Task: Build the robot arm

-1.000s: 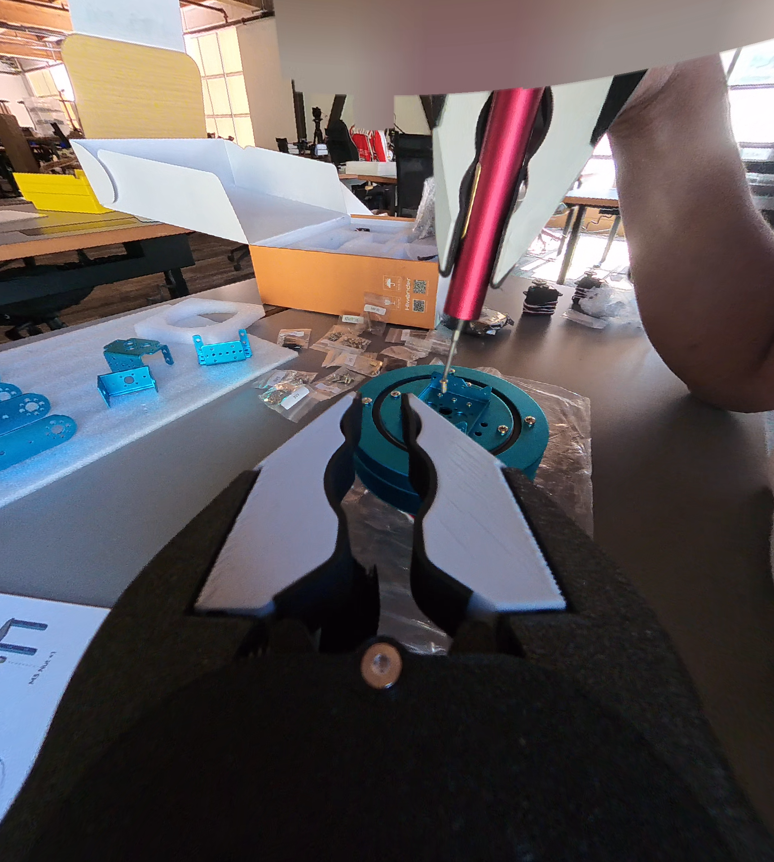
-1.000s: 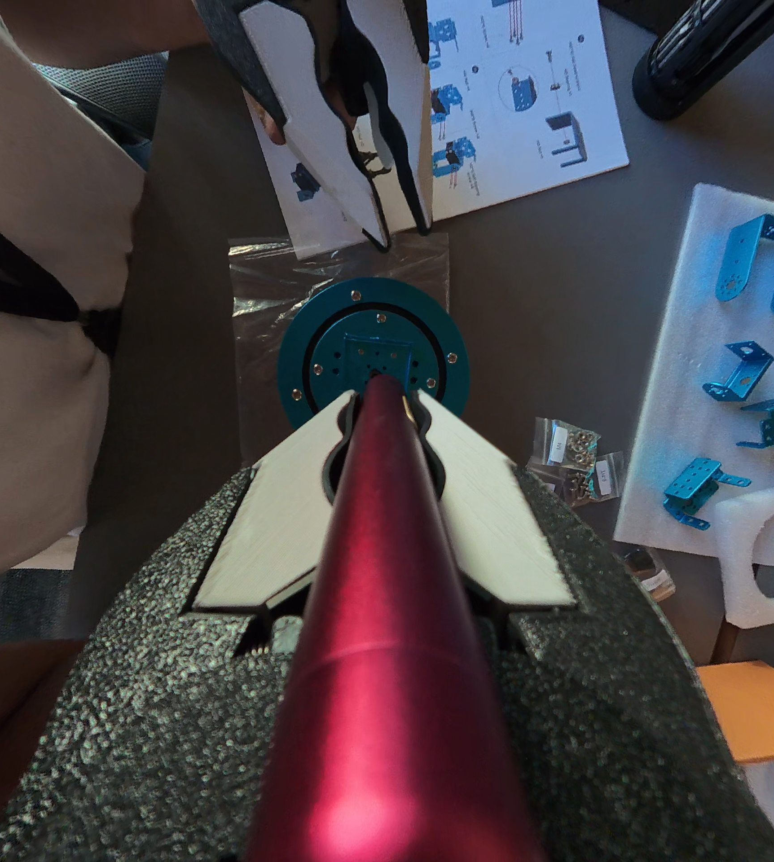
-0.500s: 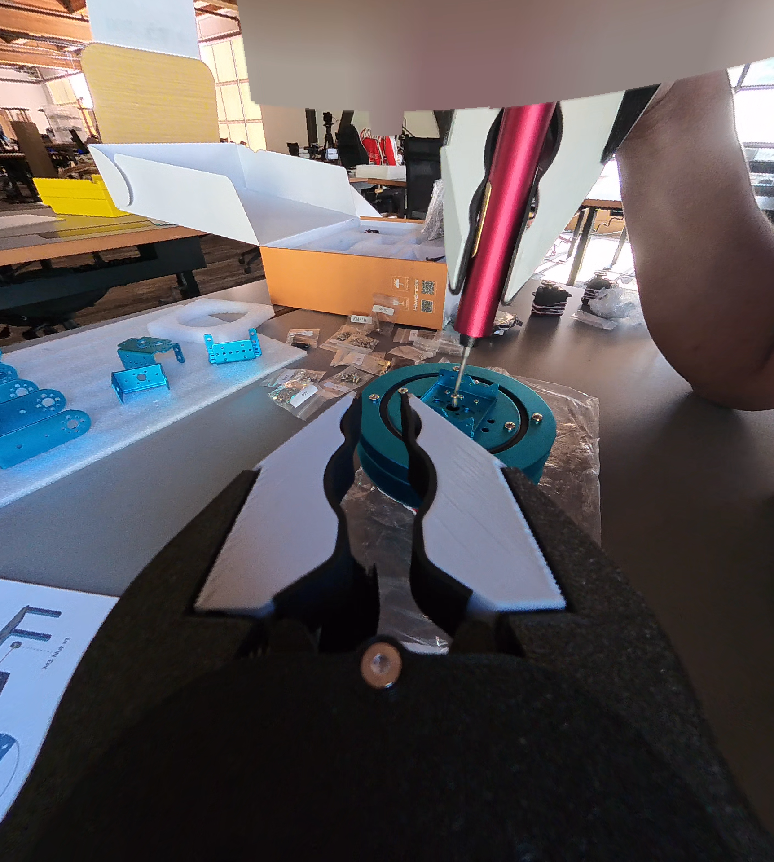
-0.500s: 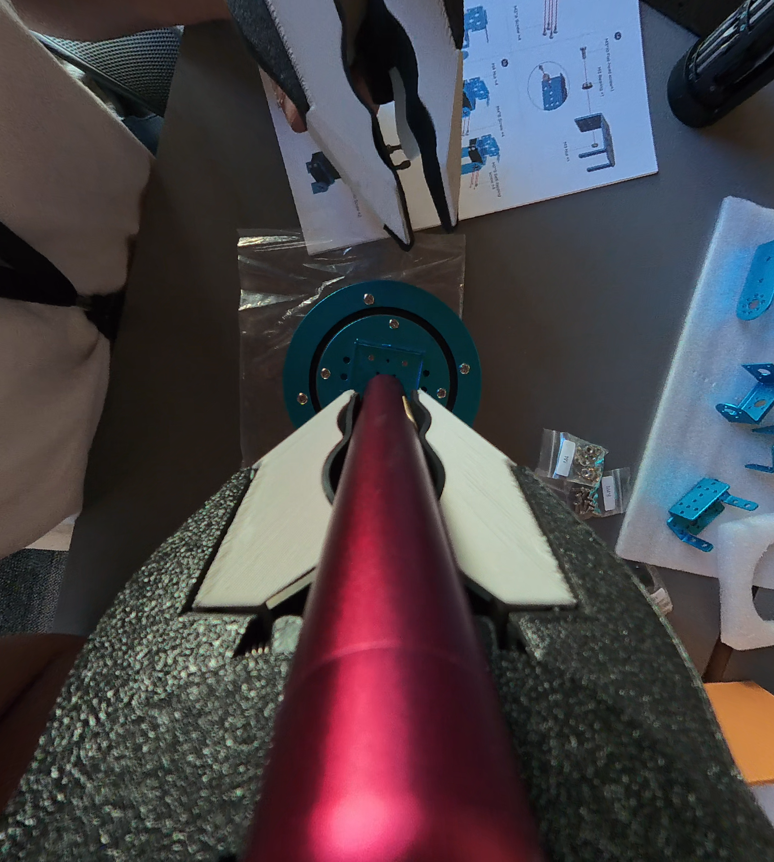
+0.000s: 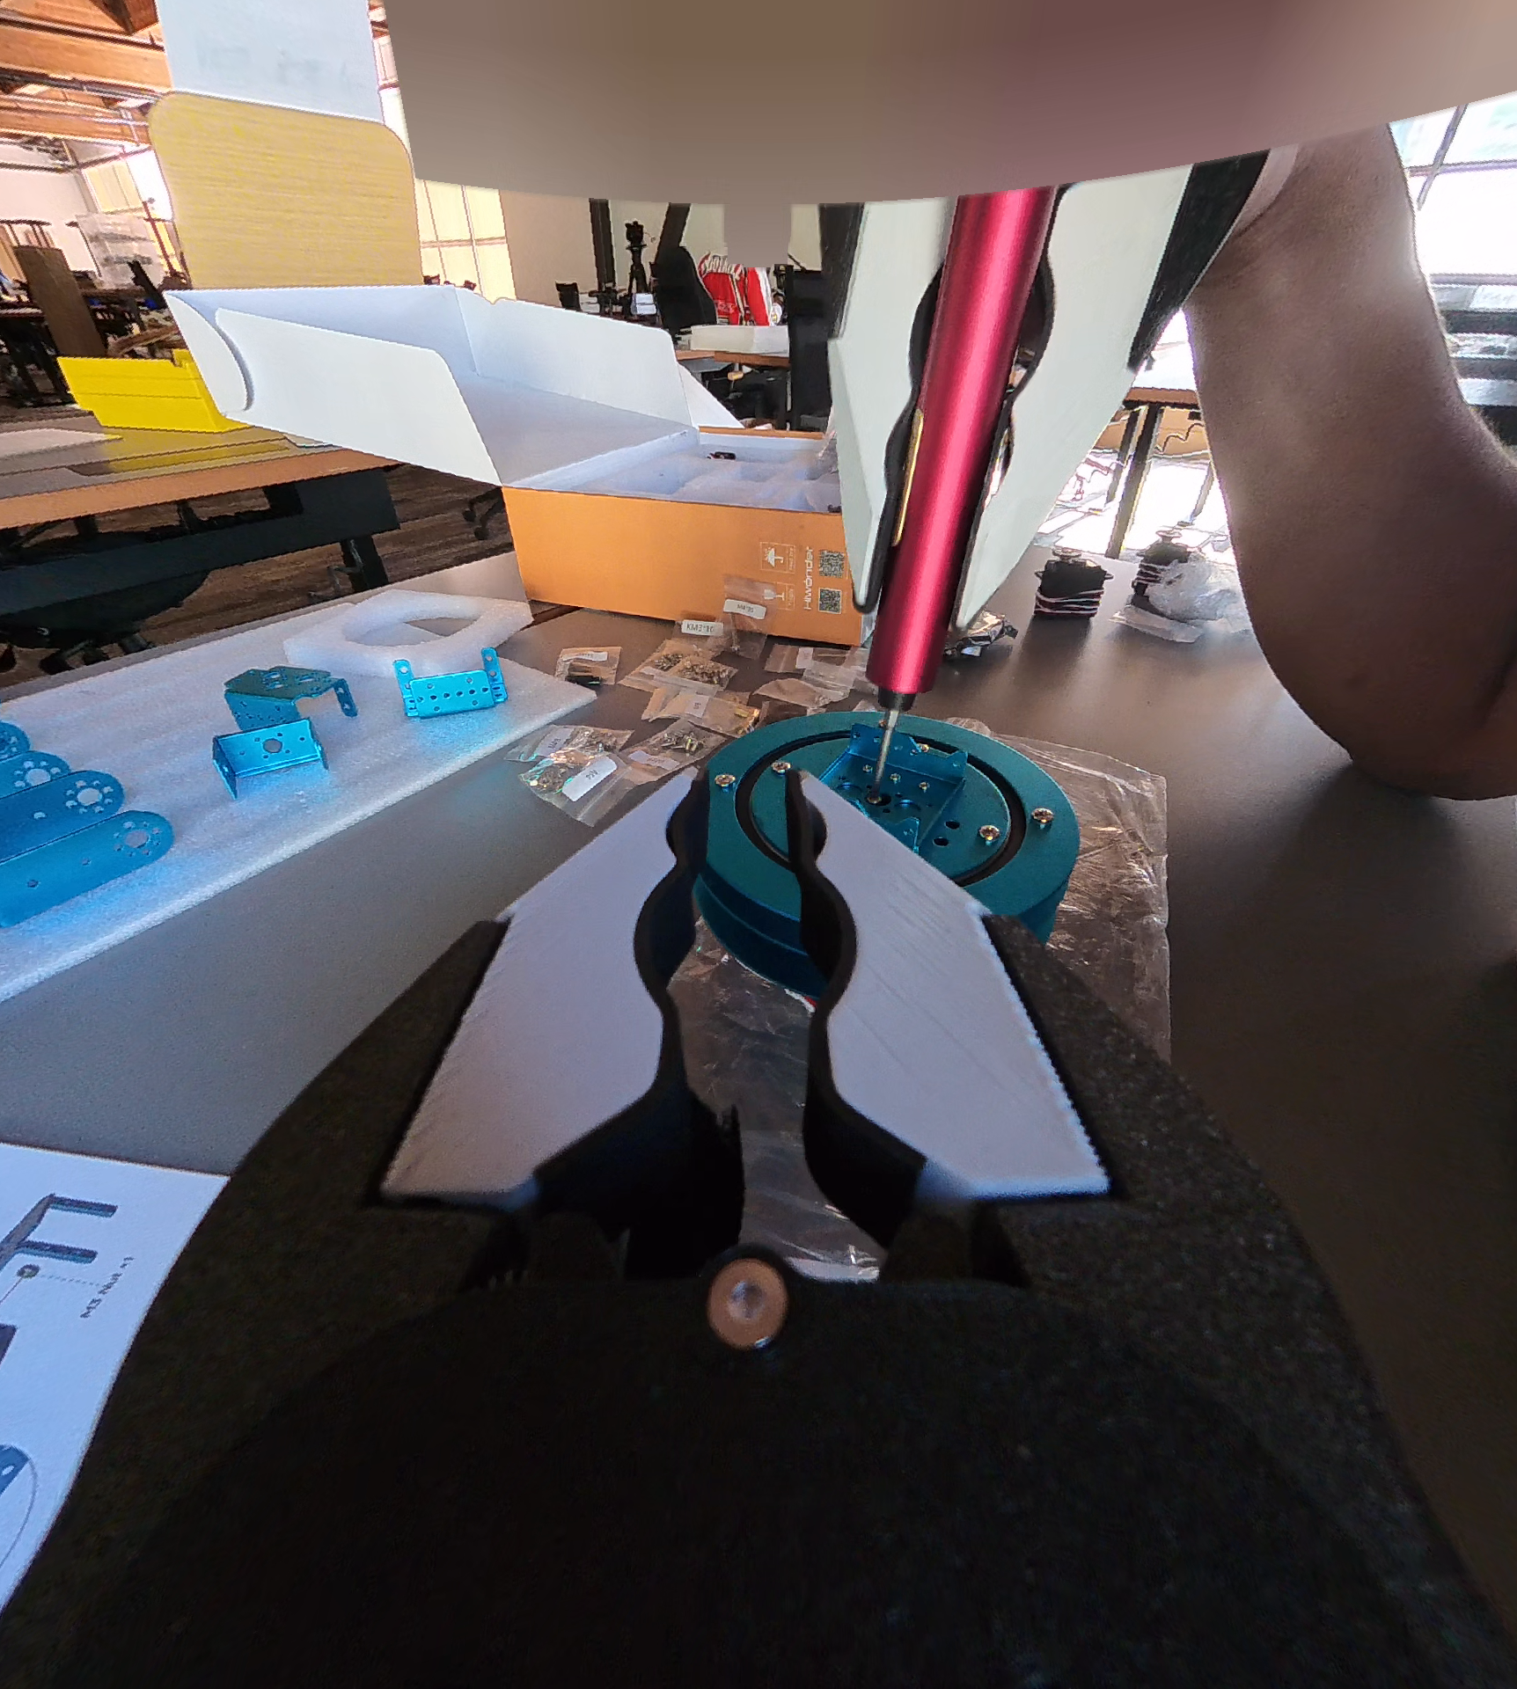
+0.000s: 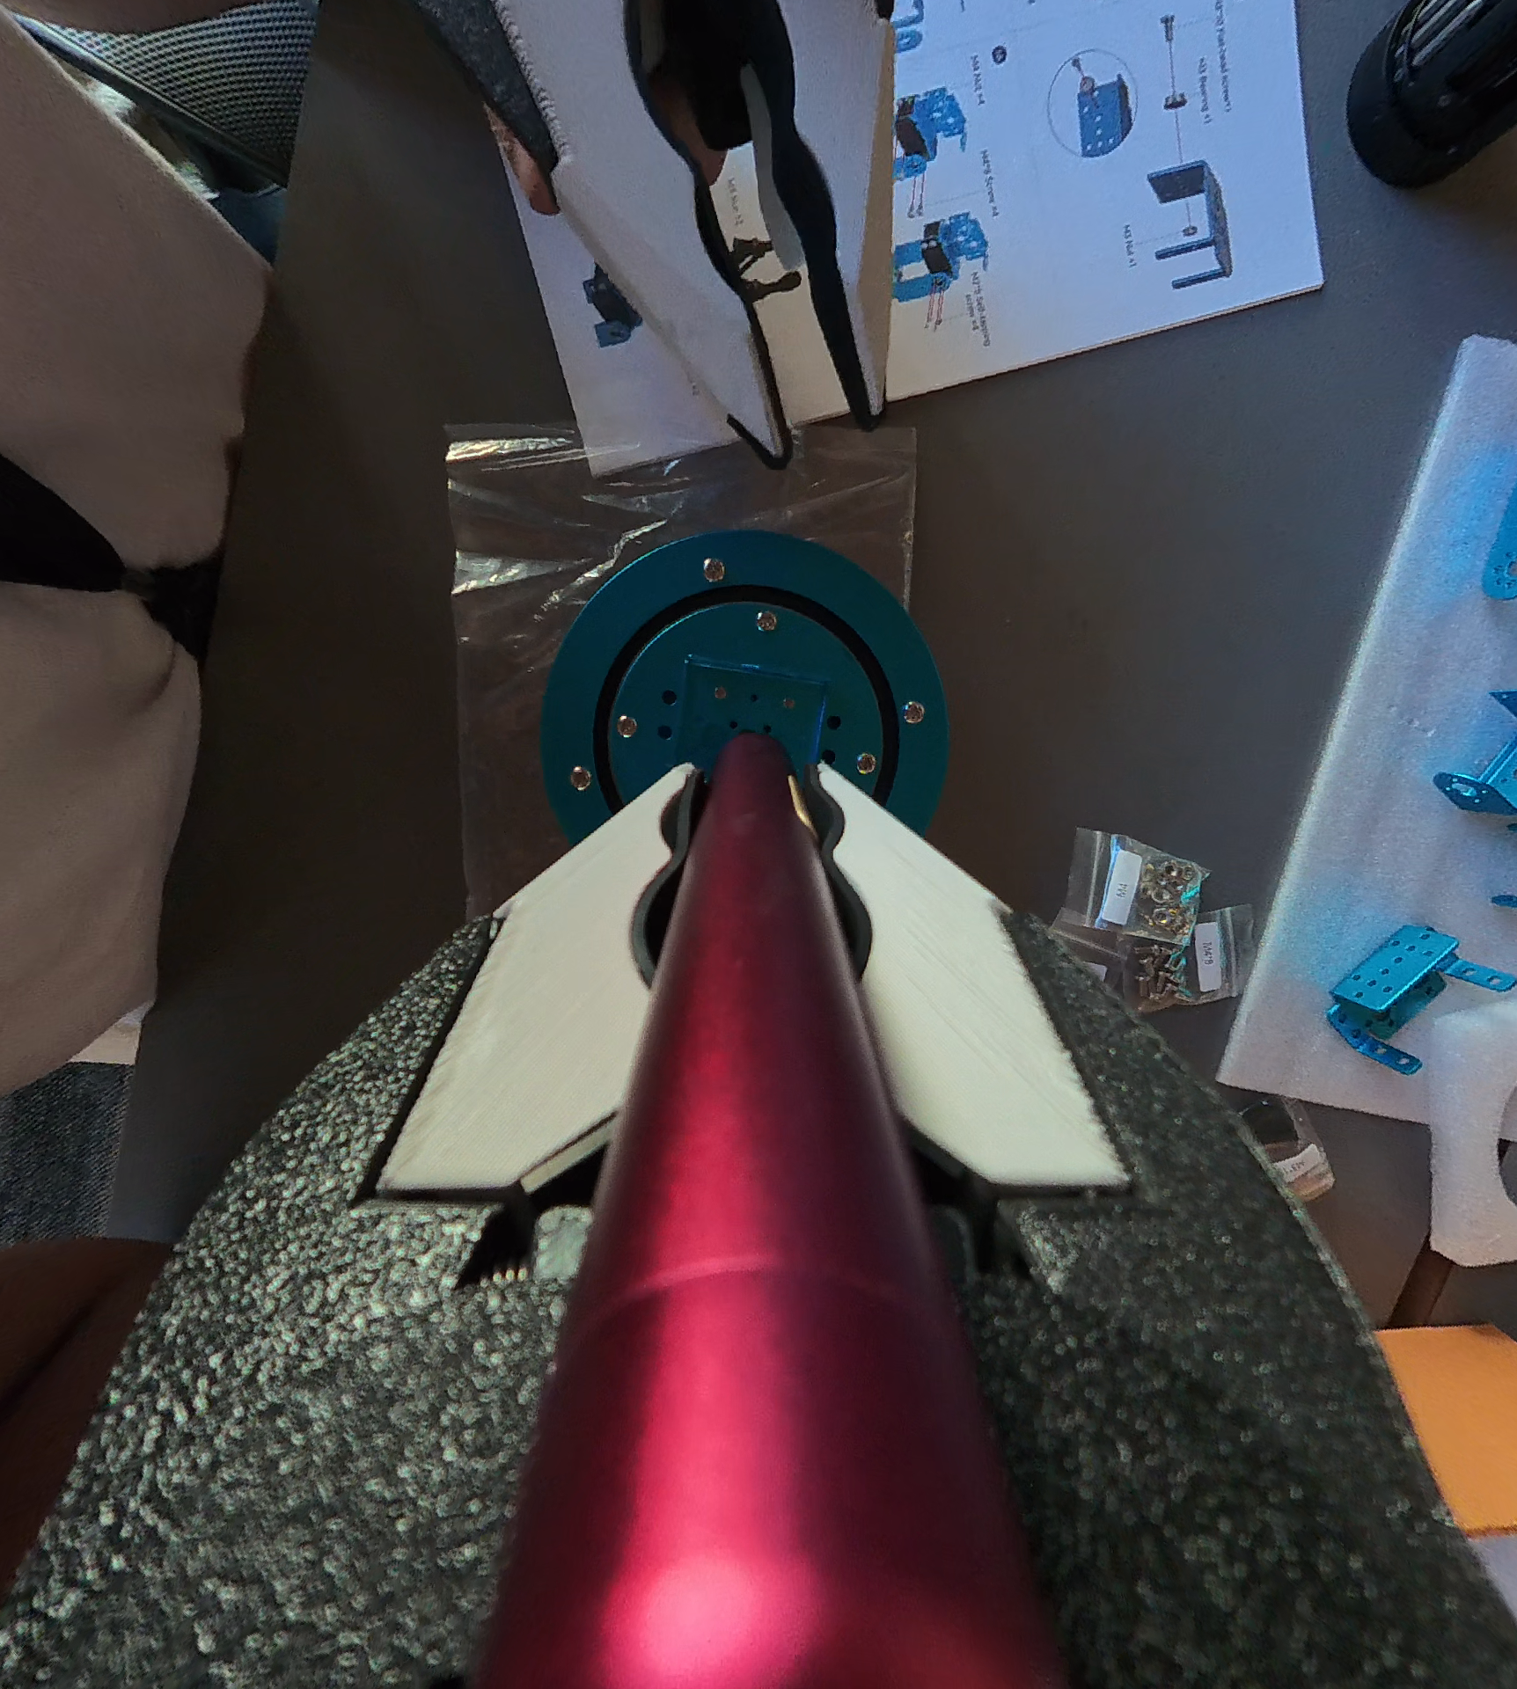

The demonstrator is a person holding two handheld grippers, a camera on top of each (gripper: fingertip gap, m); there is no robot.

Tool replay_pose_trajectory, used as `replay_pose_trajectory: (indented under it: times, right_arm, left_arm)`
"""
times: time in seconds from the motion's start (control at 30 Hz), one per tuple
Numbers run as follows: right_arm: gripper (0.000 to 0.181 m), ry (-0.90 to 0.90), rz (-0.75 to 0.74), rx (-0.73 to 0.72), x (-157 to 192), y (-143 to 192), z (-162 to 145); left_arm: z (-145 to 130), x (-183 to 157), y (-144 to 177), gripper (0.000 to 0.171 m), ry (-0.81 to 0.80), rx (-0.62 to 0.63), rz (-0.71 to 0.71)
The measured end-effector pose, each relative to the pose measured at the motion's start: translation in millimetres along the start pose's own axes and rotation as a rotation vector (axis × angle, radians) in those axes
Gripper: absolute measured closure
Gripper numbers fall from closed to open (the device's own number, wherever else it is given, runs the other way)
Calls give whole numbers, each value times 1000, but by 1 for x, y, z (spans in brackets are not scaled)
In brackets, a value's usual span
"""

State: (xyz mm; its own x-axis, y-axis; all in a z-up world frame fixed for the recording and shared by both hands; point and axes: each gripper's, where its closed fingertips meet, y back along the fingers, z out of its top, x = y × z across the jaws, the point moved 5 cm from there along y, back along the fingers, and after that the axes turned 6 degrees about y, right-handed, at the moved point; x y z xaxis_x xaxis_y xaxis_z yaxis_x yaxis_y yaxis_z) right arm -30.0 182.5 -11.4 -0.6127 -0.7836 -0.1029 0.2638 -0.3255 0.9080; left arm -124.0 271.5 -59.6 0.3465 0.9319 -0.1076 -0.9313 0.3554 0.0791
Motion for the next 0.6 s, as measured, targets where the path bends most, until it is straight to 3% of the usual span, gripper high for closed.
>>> replay_pose_trajectory:
  times: [0.6]
  right_arm:
    - [160, 2, 13, 21, 3, -6, 1]
  left_arm:
    - [0, -2, 0, 156, 2, -2, -11]
